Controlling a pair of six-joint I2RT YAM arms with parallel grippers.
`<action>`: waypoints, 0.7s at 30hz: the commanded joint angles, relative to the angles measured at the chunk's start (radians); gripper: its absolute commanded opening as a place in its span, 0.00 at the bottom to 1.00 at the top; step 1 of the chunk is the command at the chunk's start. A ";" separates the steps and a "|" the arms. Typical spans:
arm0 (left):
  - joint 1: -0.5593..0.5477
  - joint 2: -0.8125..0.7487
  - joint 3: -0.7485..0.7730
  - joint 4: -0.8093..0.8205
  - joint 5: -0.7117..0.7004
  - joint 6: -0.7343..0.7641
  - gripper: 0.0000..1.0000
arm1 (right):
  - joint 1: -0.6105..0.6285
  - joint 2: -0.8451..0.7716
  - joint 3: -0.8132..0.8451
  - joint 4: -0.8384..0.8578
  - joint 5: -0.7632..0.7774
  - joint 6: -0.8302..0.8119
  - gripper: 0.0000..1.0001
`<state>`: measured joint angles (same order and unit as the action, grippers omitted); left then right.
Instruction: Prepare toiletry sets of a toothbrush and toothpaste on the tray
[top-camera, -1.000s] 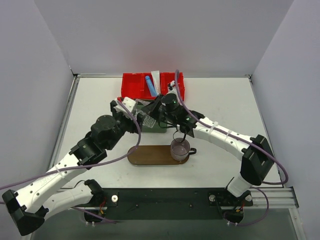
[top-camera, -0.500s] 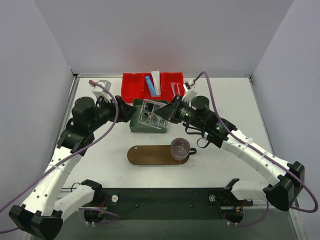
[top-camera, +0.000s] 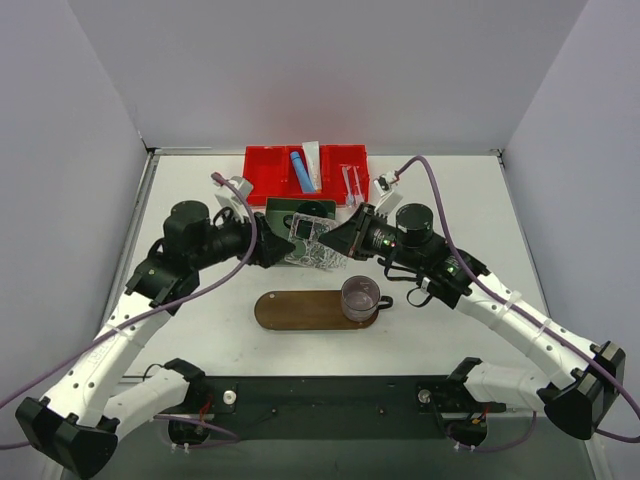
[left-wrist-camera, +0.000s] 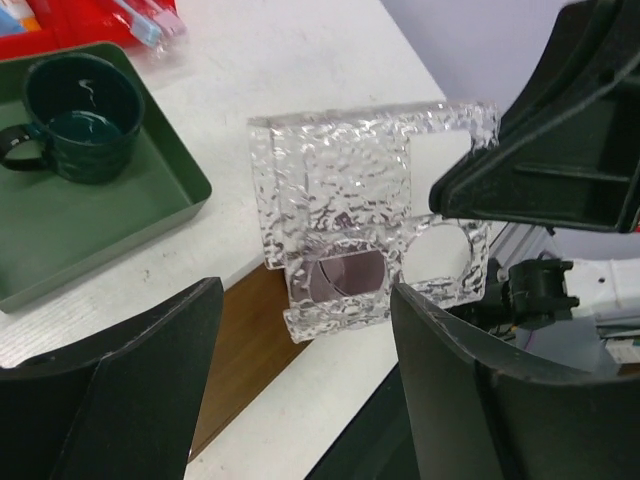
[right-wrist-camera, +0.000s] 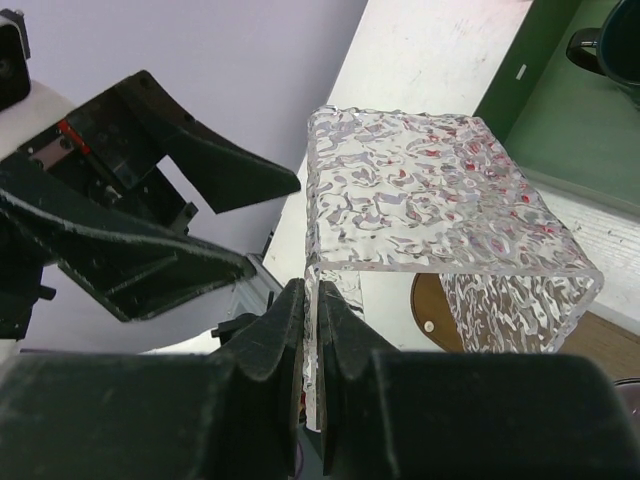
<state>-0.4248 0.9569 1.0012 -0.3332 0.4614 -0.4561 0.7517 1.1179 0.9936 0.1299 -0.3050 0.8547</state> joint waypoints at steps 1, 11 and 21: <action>-0.151 0.003 0.066 -0.104 -0.197 0.127 0.78 | -0.006 -0.023 -0.004 0.085 -0.032 0.006 0.00; -0.219 0.016 0.039 -0.095 -0.383 0.080 0.65 | -0.006 -0.029 -0.004 0.079 -0.034 0.006 0.00; -0.227 0.056 0.033 -0.058 -0.348 0.063 0.63 | -0.006 -0.006 0.000 0.086 -0.052 0.007 0.00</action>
<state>-0.6430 1.0039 1.0286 -0.4522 0.1207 -0.3824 0.7471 1.1175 0.9833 0.1310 -0.3309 0.8619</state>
